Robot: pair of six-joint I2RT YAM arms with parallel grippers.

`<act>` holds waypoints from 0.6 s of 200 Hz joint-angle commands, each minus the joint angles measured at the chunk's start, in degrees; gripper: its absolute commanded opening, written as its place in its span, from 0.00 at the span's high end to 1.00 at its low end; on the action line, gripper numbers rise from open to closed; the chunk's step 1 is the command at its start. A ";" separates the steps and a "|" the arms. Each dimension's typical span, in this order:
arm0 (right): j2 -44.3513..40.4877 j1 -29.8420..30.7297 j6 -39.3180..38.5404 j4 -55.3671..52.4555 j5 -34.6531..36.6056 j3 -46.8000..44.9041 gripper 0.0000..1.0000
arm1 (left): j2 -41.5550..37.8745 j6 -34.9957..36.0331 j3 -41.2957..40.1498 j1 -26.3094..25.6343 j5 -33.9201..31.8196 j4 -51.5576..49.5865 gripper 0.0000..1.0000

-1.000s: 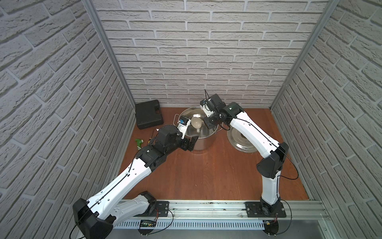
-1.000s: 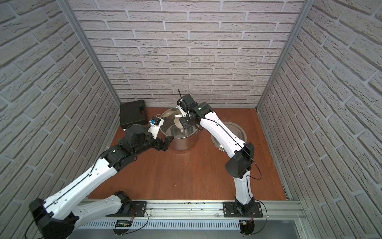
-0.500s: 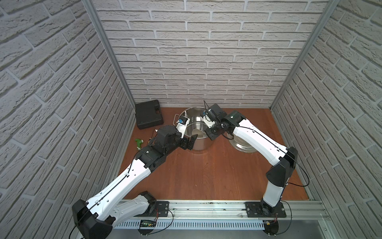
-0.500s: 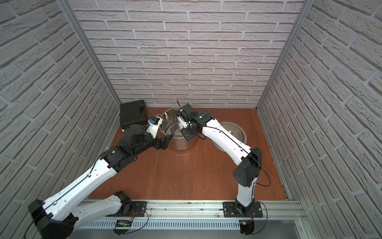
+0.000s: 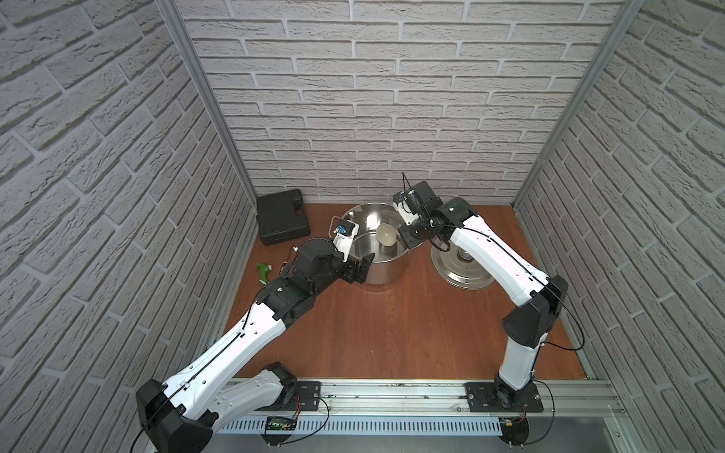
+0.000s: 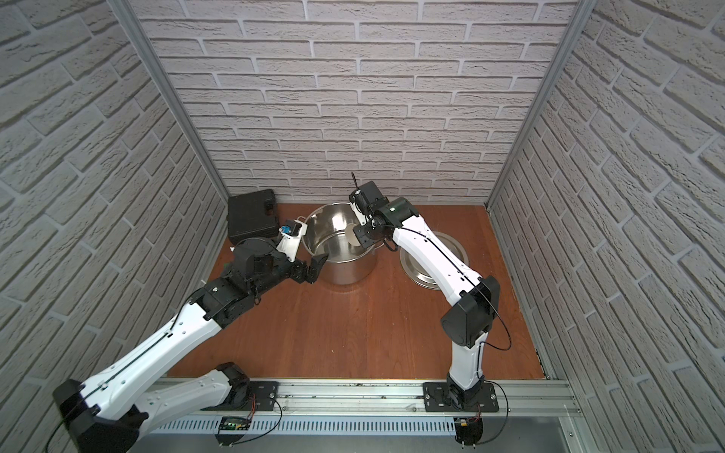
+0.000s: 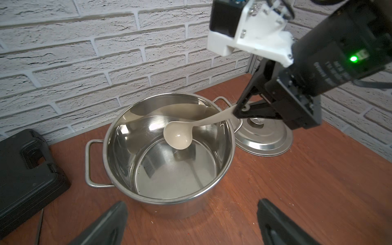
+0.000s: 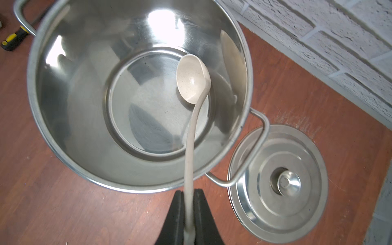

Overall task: Stir the soup with a spoon
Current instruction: Stir the soup in the pan with a stick.

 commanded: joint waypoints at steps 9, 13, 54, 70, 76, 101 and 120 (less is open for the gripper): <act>2.89 1.99 0.58 1.07 -2.96 5.71 0.97 | -0.73 -0.80 -0.66 -0.08 -0.45 3.31 0.02; 3.32 2.34 0.56 0.86 -3.00 6.22 0.97 | -0.78 -0.81 -0.74 -0.04 -0.43 3.40 0.02; 3.74 5.75 0.89 -0.35 -3.53 6.63 0.97 | -0.63 -0.80 -1.10 -0.04 -0.37 3.70 0.02; 2.37 6.59 1.30 -0.62 -3.91 4.77 0.97 | -0.65 -0.80 -1.32 -0.05 -0.46 4.11 0.02; 1.64 6.83 1.45 -0.62 -3.80 3.87 0.98 | -0.59 -0.81 -1.45 -0.09 -0.51 4.15 0.02; -2.16 7.10 2.13 -0.71 -2.17 -1.60 0.97 | -0.61 -0.89 -1.61 -0.05 -0.86 4.75 0.02; -5.17 7.08 2.19 -0.56 0.42 -5.75 0.97 | -0.69 -0.89 -1.86 -0.13 -0.99 5.11 0.02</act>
